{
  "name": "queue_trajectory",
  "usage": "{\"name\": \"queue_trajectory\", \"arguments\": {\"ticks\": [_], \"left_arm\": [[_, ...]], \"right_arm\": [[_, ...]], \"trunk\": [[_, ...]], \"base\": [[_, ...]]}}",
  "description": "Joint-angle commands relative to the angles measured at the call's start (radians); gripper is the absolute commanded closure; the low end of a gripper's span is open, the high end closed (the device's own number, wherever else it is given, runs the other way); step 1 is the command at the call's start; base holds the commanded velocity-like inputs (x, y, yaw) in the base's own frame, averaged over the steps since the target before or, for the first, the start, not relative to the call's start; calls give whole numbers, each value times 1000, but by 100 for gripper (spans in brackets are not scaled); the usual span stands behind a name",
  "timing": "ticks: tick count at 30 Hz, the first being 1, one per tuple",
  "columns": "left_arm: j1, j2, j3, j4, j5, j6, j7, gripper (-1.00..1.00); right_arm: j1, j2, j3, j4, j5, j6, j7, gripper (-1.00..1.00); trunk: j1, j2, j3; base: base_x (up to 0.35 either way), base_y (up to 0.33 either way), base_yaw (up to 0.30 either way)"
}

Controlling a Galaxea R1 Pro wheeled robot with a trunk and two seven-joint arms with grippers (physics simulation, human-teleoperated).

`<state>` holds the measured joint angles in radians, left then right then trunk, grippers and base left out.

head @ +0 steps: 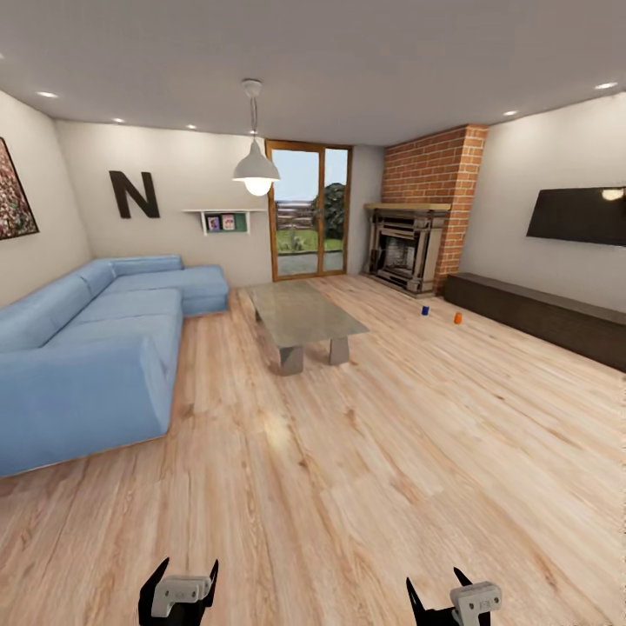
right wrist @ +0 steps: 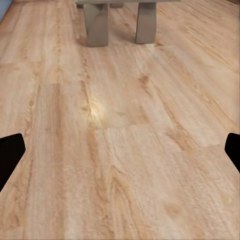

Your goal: Put the three can of soda from the living room inside the tash can in the kitchen.

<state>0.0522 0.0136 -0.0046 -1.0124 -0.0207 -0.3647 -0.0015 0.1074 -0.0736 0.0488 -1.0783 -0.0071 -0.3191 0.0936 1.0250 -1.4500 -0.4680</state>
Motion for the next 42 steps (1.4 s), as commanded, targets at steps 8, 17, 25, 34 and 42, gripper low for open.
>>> {"name": "queue_trajectory", "arguments": {"ticks": [8,17,25,34,42], "left_arm": [[0,0,0,0,-1,0,0,-100],[0,-1,0,0,-1,0,0,-100],[0,-1,0,0,-1,0,1,-100],[0,-1,0,0,-1,0,1,-100],[0,-1,-1,0,-1,0,0,-100]], "right_arm": [[0,1,1,1,2,0,0,-100],[0,1,1,1,5,0,0,-100],[0,3,0,1,4,0,-1,-100],[0,2,1,1,2,0,-3,-100],[0,2,2,3,4,0,-3,-100]], "trunk": [[0,0,0],[0,0,0],[0,0,0],[0,0,0],[0,0,0]], "base": [[154,143,-83],[19,15,-7],[1,1,-1],[0,0,0],[0,0,0]]}}
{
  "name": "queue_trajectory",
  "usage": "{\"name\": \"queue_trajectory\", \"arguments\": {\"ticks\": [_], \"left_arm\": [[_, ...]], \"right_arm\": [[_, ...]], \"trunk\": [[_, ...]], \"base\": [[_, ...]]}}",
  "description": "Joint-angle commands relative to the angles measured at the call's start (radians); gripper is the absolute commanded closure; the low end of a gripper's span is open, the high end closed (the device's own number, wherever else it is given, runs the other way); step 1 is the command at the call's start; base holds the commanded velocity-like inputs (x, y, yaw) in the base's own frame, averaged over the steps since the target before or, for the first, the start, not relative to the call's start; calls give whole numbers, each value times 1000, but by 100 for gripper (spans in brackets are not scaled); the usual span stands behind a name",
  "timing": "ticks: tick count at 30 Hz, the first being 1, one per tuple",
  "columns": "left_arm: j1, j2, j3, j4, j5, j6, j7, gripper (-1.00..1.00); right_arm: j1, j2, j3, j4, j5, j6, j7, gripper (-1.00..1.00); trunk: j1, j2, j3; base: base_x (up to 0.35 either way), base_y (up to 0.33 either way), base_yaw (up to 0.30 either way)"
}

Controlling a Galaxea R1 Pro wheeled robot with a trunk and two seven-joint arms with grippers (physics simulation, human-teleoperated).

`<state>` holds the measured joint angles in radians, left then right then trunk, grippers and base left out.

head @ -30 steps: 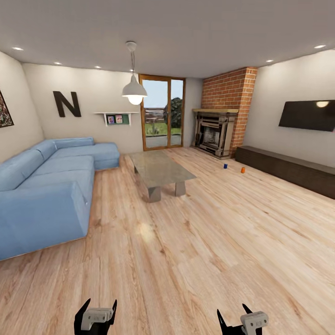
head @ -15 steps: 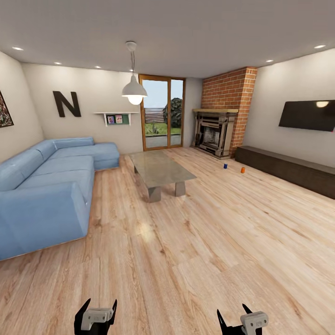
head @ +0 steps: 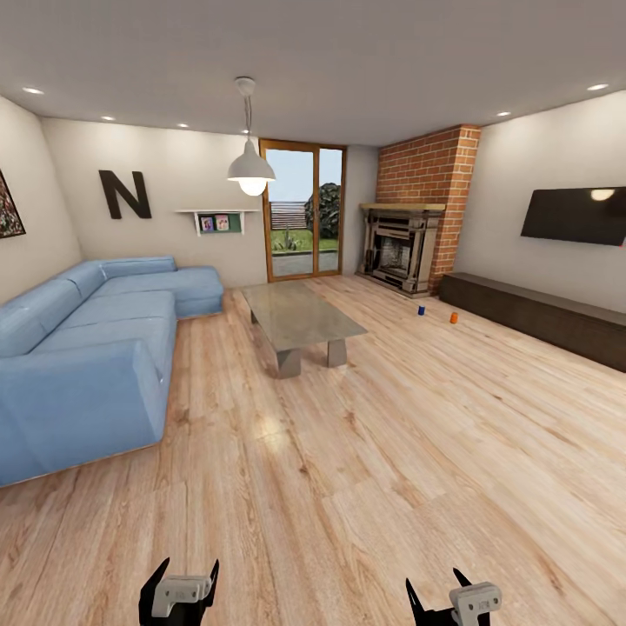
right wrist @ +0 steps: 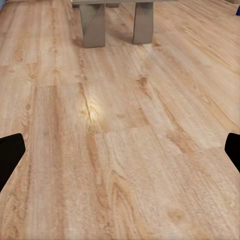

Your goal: Put the three can of soda from the living room inside the tash can in the kitchen.

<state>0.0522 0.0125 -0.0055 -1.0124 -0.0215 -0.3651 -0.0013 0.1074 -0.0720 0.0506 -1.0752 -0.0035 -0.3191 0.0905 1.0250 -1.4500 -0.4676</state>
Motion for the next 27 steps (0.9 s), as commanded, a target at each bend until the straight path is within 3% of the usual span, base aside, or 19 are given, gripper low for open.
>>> {"name": "queue_trajectory", "arguments": {"ticks": [1,18,27], "left_arm": [[0,0,0,0,0,0,0,-100],[0,0,1,13,1,0,3,-100],[0,0,0,14,0,0,3,-100]], "right_arm": [[0,0,0,0,0,0,0,-100],[-3,8,1,1,-7,5,4,-100],[-3,10,-2,1,-9,10,3,-100]], "trunk": [[0,0,0],[0,0,0],[0,0,-4]], "base": [[0,0,0],[0,0,-2],[0,0,-176]]}}
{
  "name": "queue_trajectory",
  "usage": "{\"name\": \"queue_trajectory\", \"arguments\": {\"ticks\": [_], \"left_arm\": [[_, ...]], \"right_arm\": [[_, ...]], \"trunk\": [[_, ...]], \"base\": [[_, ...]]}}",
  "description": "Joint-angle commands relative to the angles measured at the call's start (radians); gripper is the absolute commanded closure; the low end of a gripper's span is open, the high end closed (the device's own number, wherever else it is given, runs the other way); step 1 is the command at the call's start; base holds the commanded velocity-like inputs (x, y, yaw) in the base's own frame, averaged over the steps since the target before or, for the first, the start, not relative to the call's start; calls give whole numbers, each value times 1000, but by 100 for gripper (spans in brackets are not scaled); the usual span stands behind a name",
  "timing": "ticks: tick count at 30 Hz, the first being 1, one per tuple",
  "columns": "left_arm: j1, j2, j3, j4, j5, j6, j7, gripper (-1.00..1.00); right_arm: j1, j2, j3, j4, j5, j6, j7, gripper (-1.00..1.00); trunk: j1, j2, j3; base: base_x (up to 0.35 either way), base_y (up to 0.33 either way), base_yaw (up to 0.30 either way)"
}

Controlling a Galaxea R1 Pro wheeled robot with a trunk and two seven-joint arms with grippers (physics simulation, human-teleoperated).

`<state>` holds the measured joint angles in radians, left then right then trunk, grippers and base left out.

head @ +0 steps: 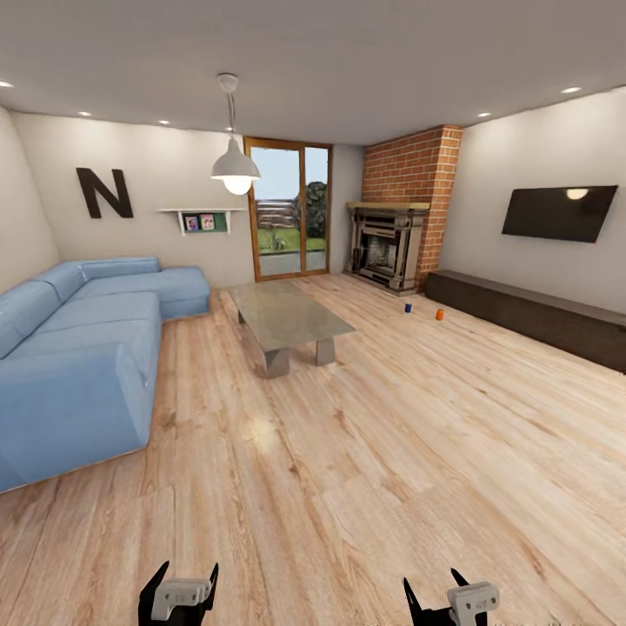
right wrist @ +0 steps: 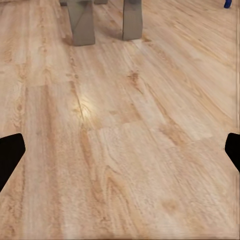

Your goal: Put the three can of soda from the living room inside the tash can in the kitchen.

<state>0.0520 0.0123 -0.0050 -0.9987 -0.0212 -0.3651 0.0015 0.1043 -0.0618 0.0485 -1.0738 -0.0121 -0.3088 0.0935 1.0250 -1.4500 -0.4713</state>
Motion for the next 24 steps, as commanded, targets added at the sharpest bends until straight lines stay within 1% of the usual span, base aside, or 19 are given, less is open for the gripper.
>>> {"name": "queue_trajectory", "arguments": {"ticks": [1,10,12,15,17,24], "left_arm": [[-1,0,0,0,0,0,0,-100],[-1,0,1,1,0,1,0,-100],[-2,0,1,21,3,1,0,-100],[-3,0,2,64,6,0,0,-100],[-3,0,2,89,9,0,0,-100],[-3,0,3,112,12,0,0,-100]], "right_arm": [[0,0,0,1,0,0,-1,-100],[-1,-1,-5,8,0,0,-1,-100],[-1,0,-19,9,0,0,1,-100],[-1,1,-28,9,0,1,3,-100],[-1,1,-30,9,0,1,4,-100],[-2,2,-34,9,0,1,4,-100]], "trunk": [[0,0,-1],[0,0,-8],[0,0,-10],[0,0,-13],[0,0,-15],[0,0,-22]], "base": [[0,0,-212],[0,0,-211],[0,3,-206],[0,57,-204],[0,170,-200],[0,240,-195]]}}
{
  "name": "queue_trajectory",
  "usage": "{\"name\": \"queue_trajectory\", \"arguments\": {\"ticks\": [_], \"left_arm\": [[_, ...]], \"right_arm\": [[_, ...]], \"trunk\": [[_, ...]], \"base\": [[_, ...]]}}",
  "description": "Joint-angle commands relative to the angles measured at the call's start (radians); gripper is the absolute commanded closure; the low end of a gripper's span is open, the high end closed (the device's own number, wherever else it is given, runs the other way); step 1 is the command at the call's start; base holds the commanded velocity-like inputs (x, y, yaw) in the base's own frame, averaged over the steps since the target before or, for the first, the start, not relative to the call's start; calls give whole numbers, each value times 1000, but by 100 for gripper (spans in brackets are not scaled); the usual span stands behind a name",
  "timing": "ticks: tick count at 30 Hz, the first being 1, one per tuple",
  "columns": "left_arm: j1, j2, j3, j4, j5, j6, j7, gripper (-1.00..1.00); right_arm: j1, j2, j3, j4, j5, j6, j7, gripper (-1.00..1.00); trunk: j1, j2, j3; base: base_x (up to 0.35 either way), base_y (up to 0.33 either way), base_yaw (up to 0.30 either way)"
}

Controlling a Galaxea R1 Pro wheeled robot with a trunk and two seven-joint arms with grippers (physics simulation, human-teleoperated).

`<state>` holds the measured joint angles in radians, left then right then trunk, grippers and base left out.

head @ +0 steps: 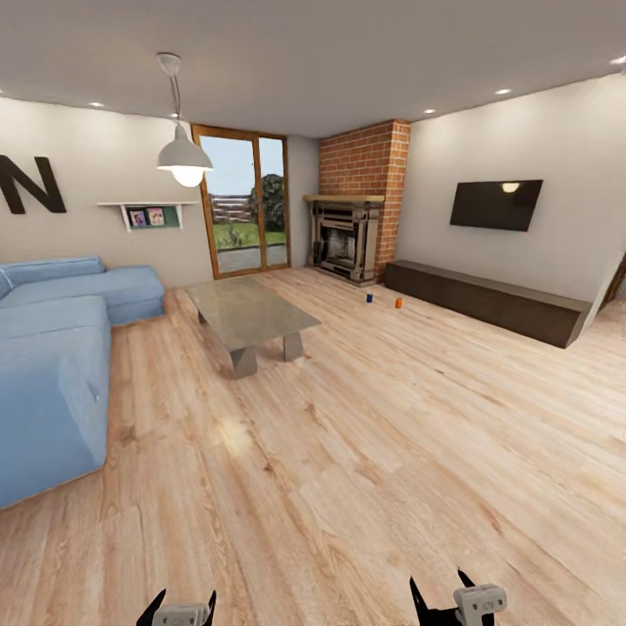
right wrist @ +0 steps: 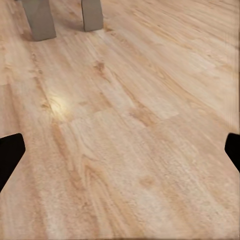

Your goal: Put the three can of soda from the living room inside the tash can in the kitchen.

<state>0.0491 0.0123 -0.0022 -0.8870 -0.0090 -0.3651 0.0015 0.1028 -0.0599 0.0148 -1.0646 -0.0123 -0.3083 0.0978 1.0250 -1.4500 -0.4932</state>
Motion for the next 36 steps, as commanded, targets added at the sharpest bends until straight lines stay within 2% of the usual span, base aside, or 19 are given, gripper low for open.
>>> {"name": "queue_trajectory", "arguments": {"ticks": [1,10,18,36], "left_arm": [[0,0,0,1,1,0,0,-100],[0,0,-1,3,-1,-1,0,-100],[0,-1,-6,3,-5,-3,4,-100],[0,-2,-10,2,-7,-2,3,-100]], "right_arm": [[0,0,0,0,0,0,0,-100],[0,0,-1,0,0,0,-1,-100],[0,0,-4,1,0,0,0,-100],[0,0,-7,1,0,-3,-1,-100]], "trunk": [[0,0,-1],[0,0,-11],[0,0,-19],[0,0,-36]], "base": [[0,272,-191],[0,271,-190],[0,77,-190],[8,-188,-198]]}}
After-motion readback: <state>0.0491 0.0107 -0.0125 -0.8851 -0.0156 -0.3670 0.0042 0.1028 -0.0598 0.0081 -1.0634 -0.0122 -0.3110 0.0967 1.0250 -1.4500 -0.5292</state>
